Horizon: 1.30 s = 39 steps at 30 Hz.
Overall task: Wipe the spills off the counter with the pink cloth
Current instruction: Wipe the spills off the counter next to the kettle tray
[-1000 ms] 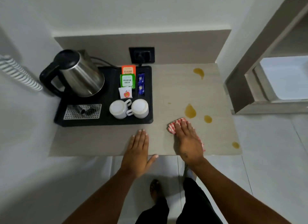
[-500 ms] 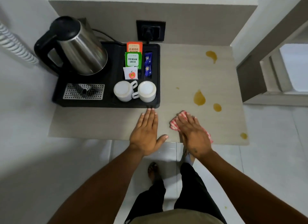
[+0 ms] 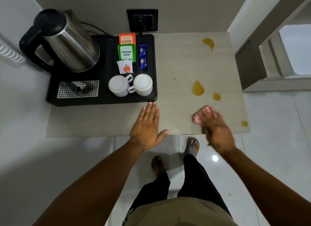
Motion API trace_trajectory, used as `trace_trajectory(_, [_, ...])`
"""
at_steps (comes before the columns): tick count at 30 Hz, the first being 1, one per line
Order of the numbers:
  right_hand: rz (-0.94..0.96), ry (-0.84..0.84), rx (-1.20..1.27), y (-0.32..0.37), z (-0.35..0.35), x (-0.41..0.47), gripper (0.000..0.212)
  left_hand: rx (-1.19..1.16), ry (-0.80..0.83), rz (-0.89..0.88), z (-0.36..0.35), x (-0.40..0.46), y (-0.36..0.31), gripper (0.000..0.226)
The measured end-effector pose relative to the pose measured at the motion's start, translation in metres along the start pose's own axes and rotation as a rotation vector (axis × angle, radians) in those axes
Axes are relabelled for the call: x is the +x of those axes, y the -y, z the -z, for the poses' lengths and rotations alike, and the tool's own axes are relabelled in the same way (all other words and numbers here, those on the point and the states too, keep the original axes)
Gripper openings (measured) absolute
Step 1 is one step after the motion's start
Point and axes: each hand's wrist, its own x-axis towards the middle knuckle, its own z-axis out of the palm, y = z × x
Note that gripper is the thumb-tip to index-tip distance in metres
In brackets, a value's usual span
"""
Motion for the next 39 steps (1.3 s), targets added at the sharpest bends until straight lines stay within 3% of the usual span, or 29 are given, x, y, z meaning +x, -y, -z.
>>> trace_trajectory(2, [-0.199, -0.059, 0.017, -0.011, 0.011, 0.027, 0.042, 0.015, -0.004, -0.038, 0.002, 0.005, -0.004, 0.104])
trace_trajectory(4, [-0.279, -0.106, 0.025, 0.006, 0.010, 0.051, 0.041, 0.009, 0.012, -0.066, 0.005, 0.010, -0.012, 0.104])
trace_trajectory(9, [-0.147, -0.069, 0.002, 0.039, -0.015, 0.019, 0.044, -0.008, 0.032, -0.073, 0.013, 0.029, -0.026, 0.105])
trace_trajectory(13, [-0.532, -0.191, 0.028, -0.022, 0.009, -0.011, 0.054, -0.007, 0.041, -0.061, 0.015, 0.035, -0.032, 0.106])
trace_trajectory(17, [-0.756, -0.259, 0.116, -0.062, 0.042, 0.034, 0.041, -0.010, 0.020, -0.078, 0.015, 0.043, -0.037, 0.107])
trace_trajectory(20, [-0.564, -0.255, 0.065, -0.028, 0.030, 0.056, 0.037, -0.052, -0.022, -0.068, 0.013, 0.047, -0.039, 0.109])
trace_trajectory(24, [-0.351, -0.146, 0.045, 0.003, 0.007, 0.019, 0.043, -0.061, -0.070, -0.062, 0.009, 0.050, -0.041, 0.112])
trace_trajectory(28, [-0.462, -0.178, 0.040, -0.024, 0.019, 0.009, 0.044, -0.073, -0.090, -0.052, 0.008, 0.050, -0.042, 0.111])
trace_trajectory(34, [-0.559, -0.227, 0.052, -0.050, 0.040, 0.120, 0.046, -0.060, -0.081, -0.019, 0.006, 0.056, -0.043, 0.114])
trace_trajectory(39, [-0.299, -0.143, 0.011, -0.024, 0.021, 0.114, 0.050, -0.110, -0.109, 0.015, 0.006, 0.063, -0.045, 0.117])
